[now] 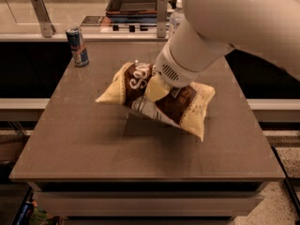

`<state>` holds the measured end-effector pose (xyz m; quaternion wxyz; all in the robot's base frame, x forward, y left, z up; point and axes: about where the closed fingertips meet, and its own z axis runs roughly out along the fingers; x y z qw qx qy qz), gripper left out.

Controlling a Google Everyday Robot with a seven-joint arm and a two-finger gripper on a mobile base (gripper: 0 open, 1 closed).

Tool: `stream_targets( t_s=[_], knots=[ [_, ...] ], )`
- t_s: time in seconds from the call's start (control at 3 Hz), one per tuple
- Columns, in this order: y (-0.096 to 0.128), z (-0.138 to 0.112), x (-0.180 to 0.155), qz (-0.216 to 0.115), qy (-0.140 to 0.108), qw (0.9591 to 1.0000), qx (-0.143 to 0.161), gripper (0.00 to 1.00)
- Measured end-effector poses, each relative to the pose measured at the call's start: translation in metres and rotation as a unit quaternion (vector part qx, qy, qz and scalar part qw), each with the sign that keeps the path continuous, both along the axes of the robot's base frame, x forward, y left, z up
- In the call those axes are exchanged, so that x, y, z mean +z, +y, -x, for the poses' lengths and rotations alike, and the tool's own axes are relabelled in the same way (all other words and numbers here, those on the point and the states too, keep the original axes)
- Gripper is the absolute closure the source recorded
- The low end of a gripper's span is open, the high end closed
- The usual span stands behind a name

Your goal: Move brown chip bag near redbull can

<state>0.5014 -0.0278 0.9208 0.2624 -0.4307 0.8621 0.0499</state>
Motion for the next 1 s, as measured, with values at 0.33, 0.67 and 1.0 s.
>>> stream_targets(
  t_s=[0.33,0.67,1.0],
  knots=[
    [0.002,-0.025,0.020,-0.014,-0.019,0.9992,-0.034,1.00],
    [0.017,-0.052,0.034,-0.026,-0.027,0.9967,-0.072,1.00],
    [0.037,-0.089,0.043,-0.043,-0.037,0.9928,-0.105,1.00]
  ],
)
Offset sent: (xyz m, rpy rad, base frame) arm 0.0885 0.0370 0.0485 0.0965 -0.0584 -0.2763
